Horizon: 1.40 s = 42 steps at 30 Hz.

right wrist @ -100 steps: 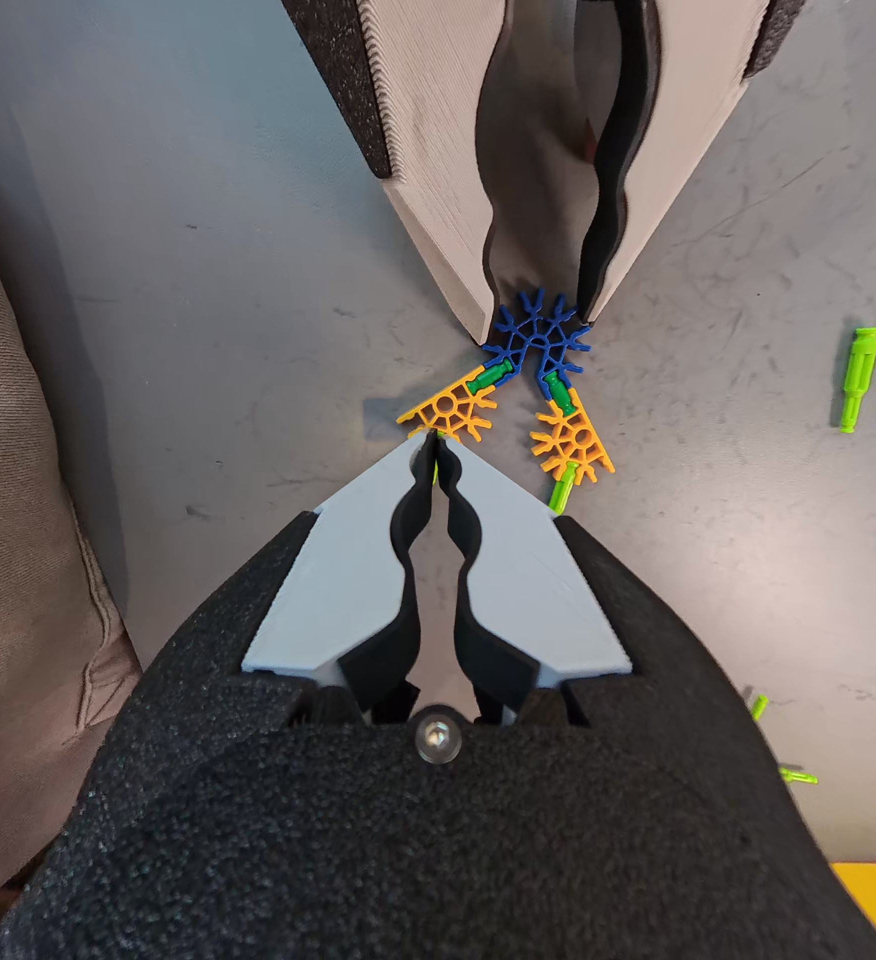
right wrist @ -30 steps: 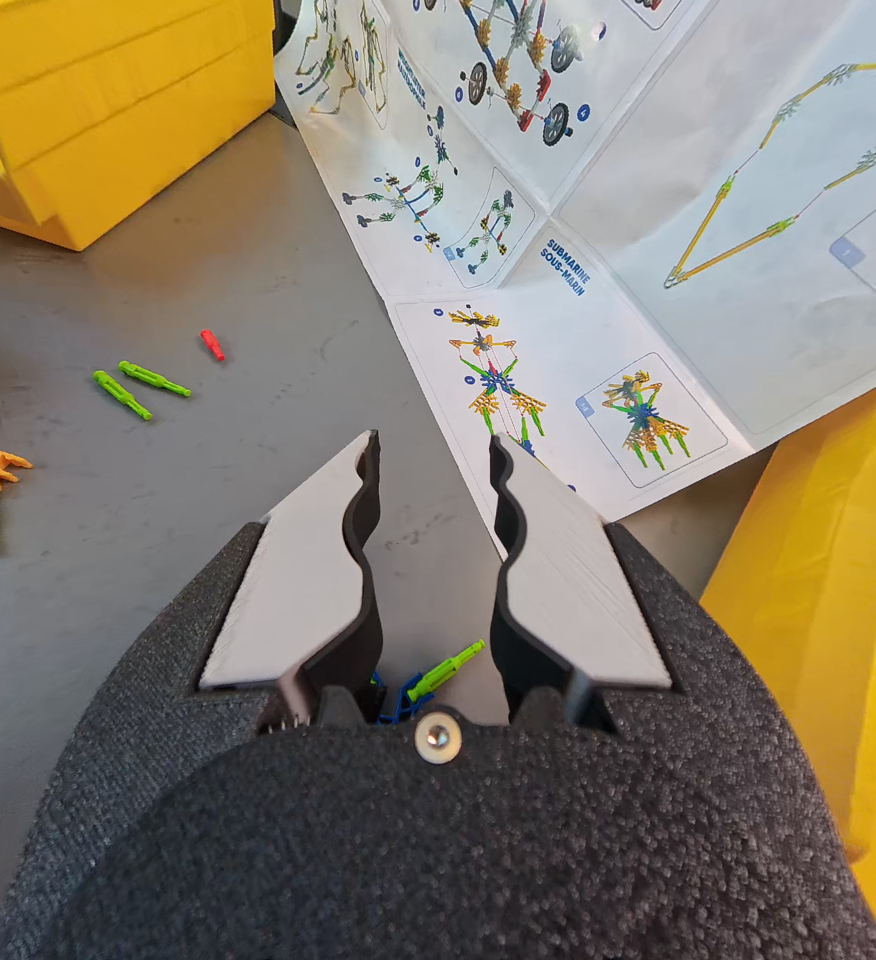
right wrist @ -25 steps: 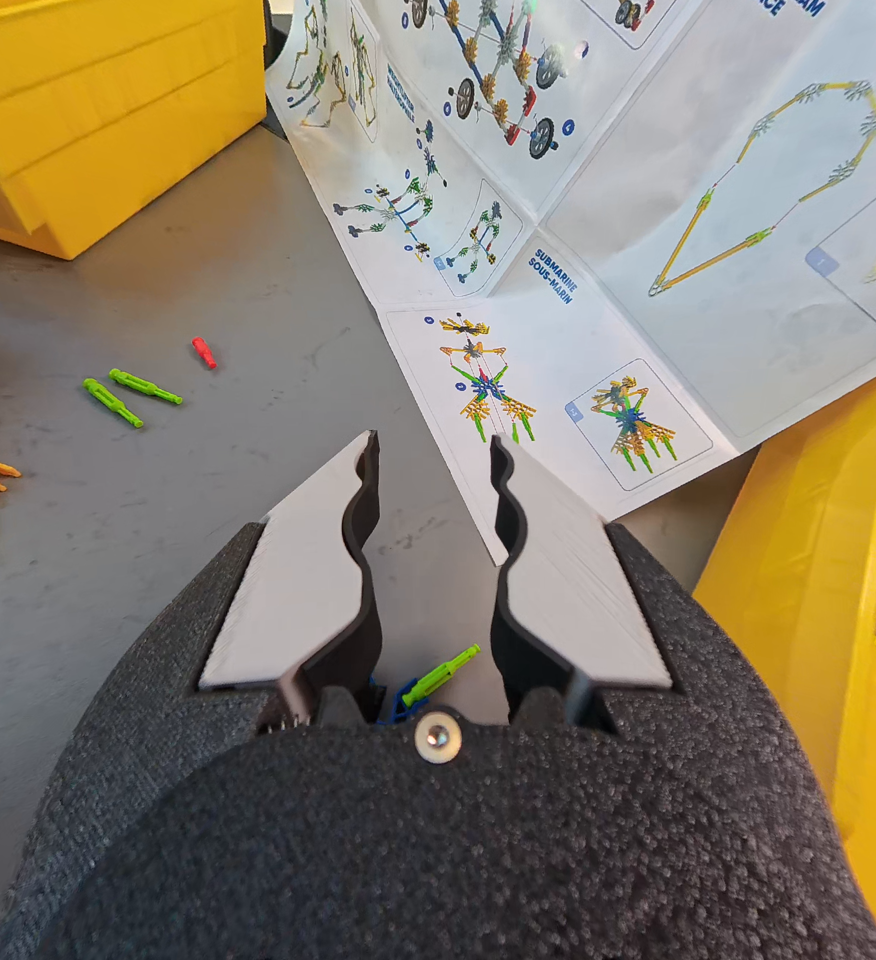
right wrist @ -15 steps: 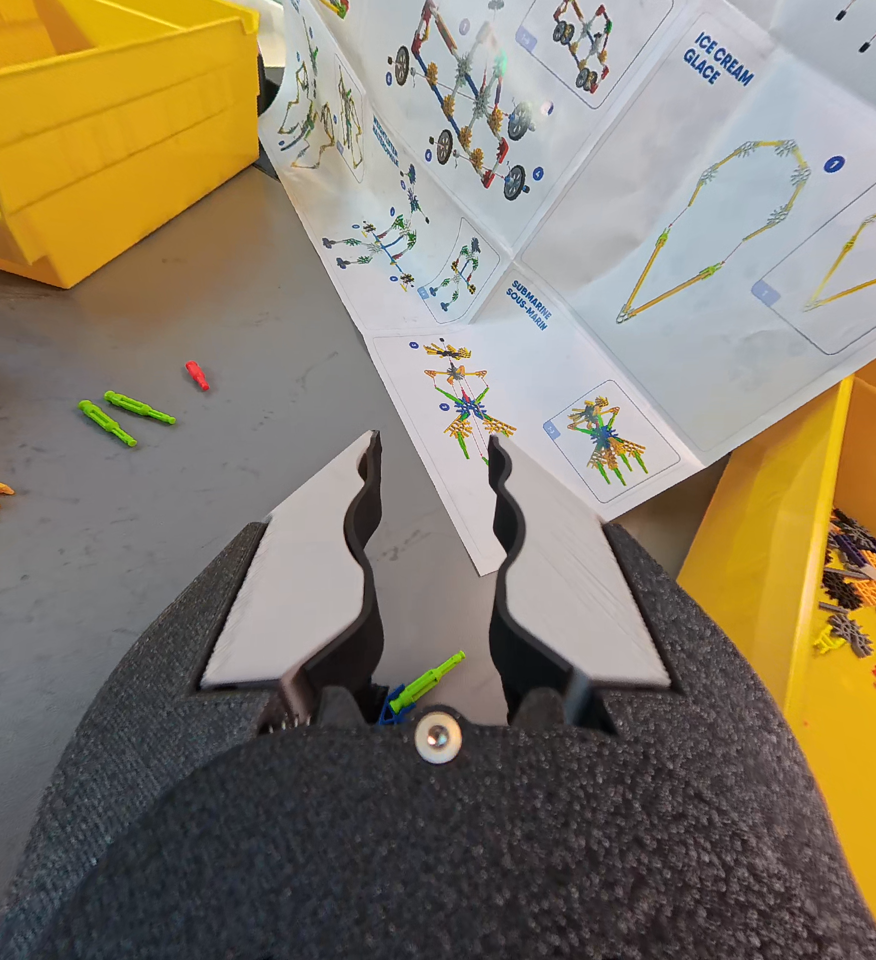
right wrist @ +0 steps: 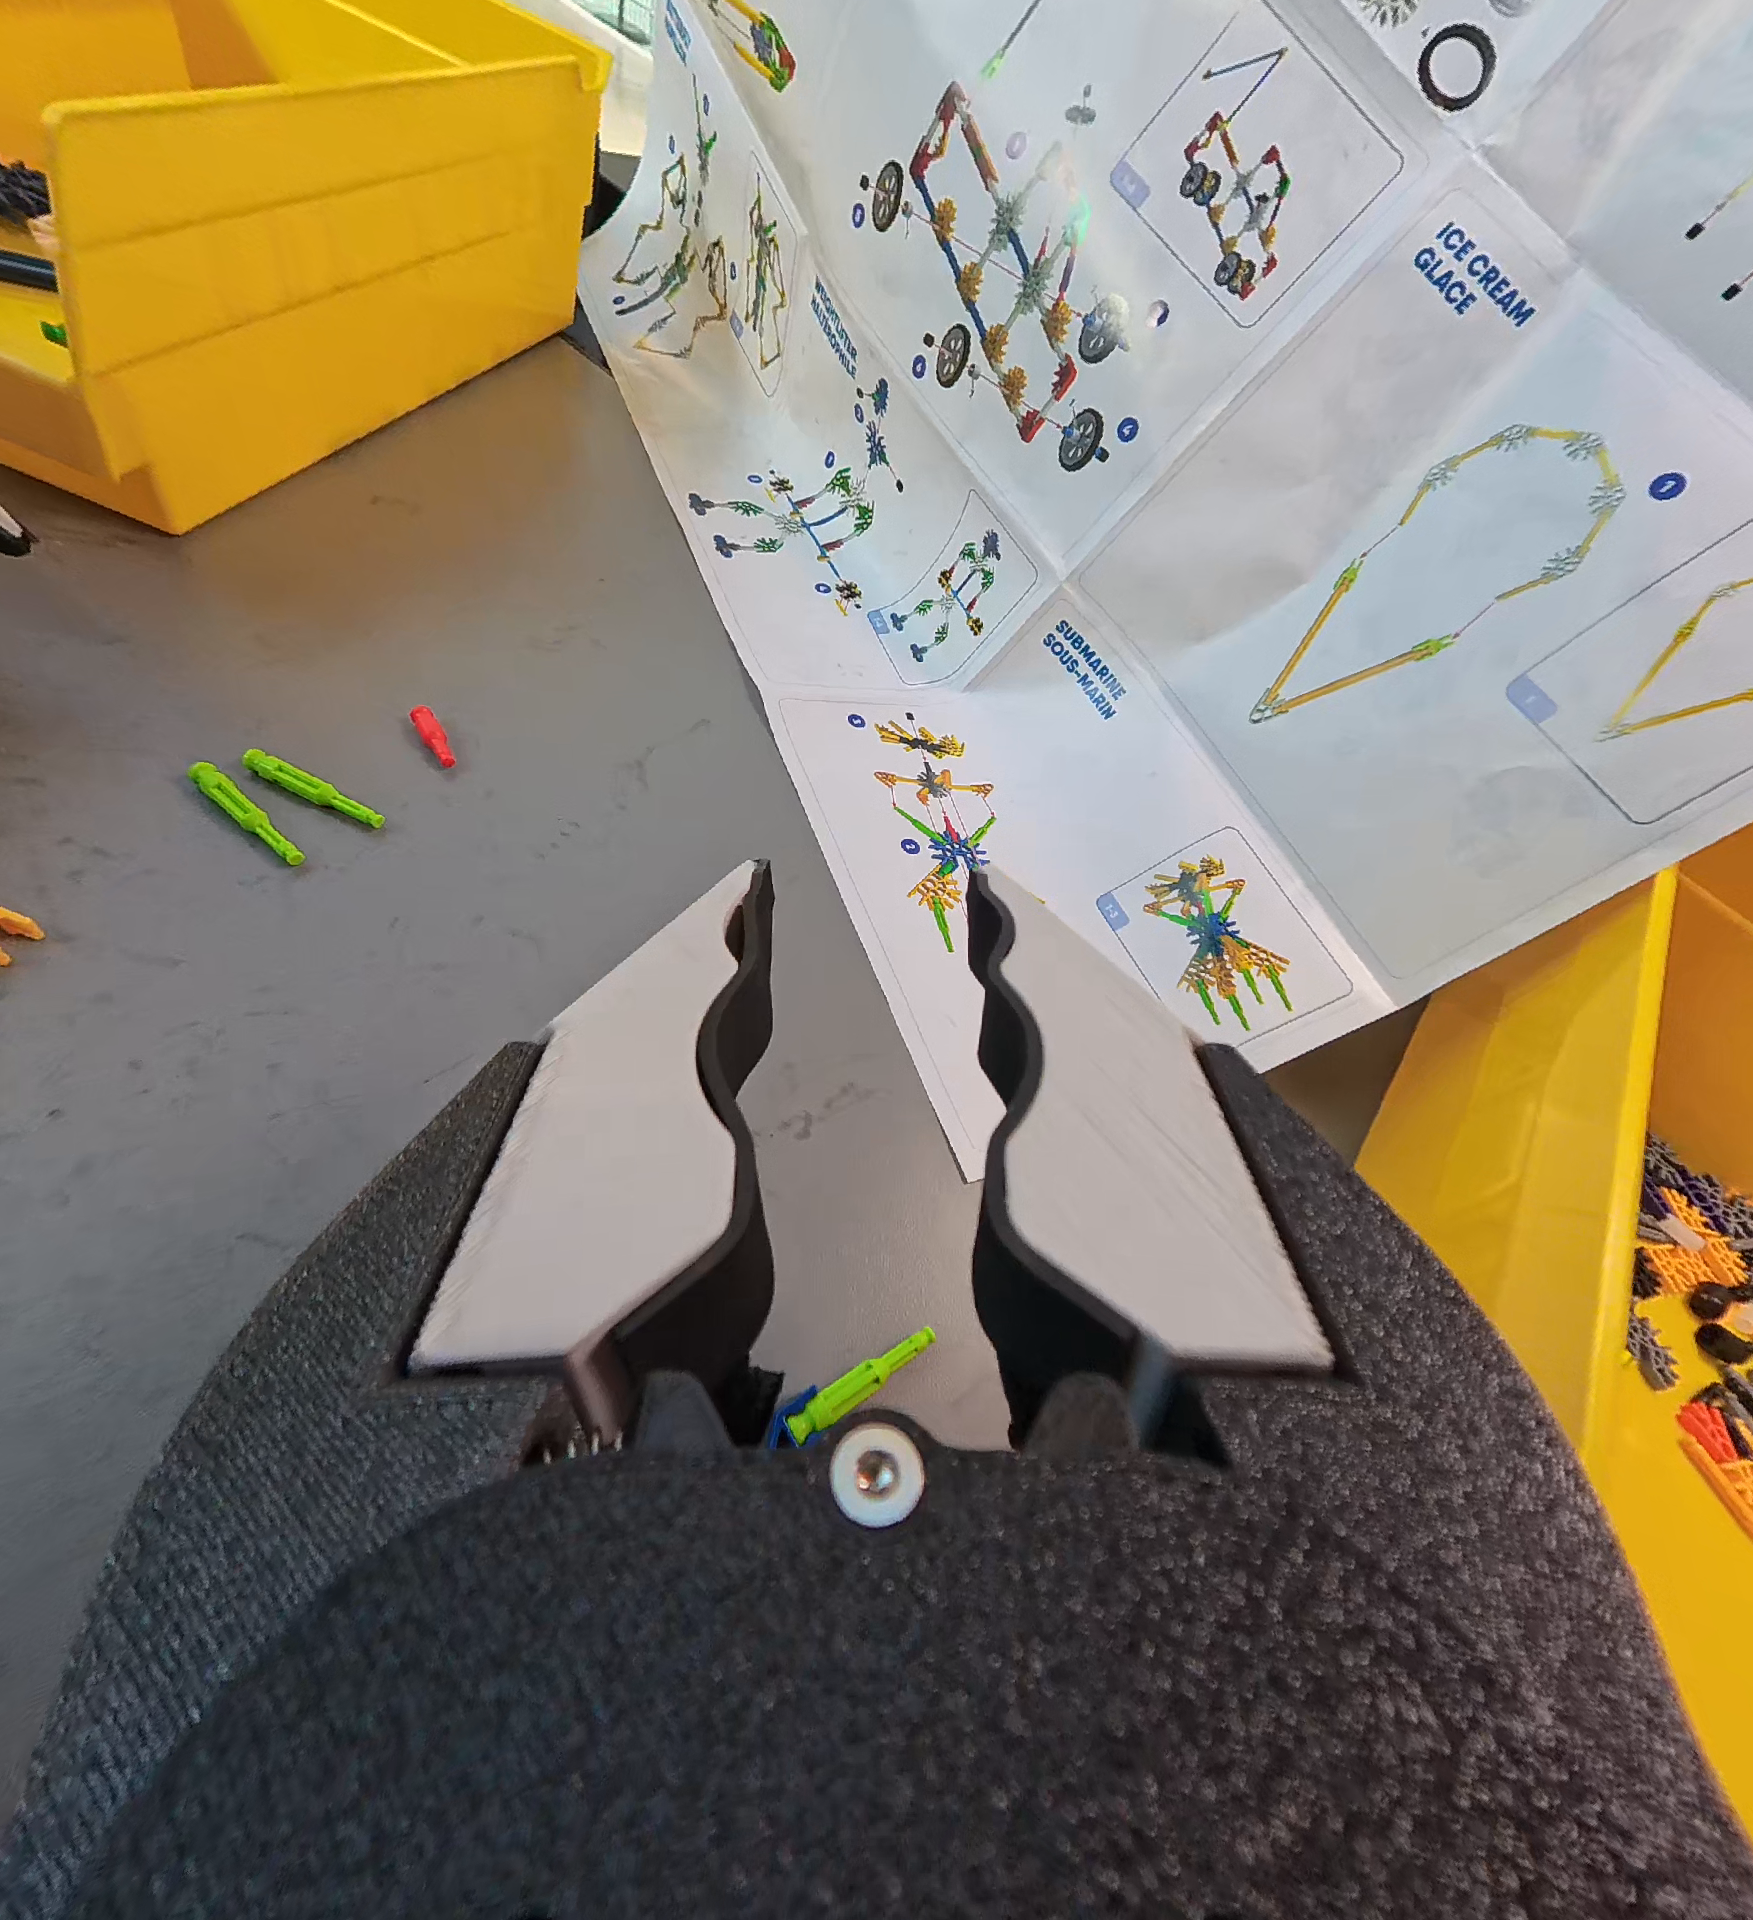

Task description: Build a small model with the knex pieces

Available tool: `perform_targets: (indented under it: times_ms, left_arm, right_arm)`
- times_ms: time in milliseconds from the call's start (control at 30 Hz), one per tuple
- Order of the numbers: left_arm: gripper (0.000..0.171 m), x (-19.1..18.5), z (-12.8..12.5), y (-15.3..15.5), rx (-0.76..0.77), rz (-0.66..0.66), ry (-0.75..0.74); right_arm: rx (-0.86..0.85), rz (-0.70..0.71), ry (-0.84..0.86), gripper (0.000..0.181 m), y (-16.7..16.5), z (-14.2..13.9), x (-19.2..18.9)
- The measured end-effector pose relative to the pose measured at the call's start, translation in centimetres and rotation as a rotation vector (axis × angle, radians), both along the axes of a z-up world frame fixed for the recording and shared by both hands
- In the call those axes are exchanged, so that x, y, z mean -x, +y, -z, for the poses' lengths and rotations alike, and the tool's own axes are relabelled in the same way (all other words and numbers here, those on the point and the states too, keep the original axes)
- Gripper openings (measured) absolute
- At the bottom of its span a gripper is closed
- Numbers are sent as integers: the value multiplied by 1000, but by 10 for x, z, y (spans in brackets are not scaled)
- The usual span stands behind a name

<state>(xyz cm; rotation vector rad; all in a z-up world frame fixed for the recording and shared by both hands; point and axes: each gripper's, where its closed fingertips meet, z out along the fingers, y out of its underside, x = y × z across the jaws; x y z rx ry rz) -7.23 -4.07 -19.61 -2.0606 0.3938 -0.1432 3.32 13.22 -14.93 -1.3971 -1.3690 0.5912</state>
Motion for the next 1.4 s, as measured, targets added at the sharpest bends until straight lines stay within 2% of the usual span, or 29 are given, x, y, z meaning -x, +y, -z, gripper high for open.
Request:
perform_targets:
  times_ms: [267,367,500,633,867,933,1033,1167,1400]
  left_arm:
    - [28,3,0,0,-5,-20,3]
    - [35,8,-4,1,-21,-56,-20]
    - [38,9,-28,3,-135,-94,-120]
    - [33,8,-55,3,-236,-108,-283]
    - [35,12,-68,2,-275,-143,-403]
    - [32,14,-64,1,-254,-158,-400]
    - [19,13,-54,1,-201,-142,-391]
    - [20,3,-37,1,-99,-102,-369]
    - [29,-17,9,17,108,12,-98]
  right_arm:
    - [47,26,9,36,4,3,-2]
    - [70,32,16,37,5,4,-1]
    - [72,35,10,38,6,6,-1]
    - [73,34,5,38,6,7,-1]
    - [70,30,-3,38,5,9,-1]
    - [70,26,-6,38,4,9,-1]
    - [72,10,-12,38,2,10,0]
    - [66,-43,-39,32,-8,12,3]
    - [52,-269,-128,25,-61,18,19]
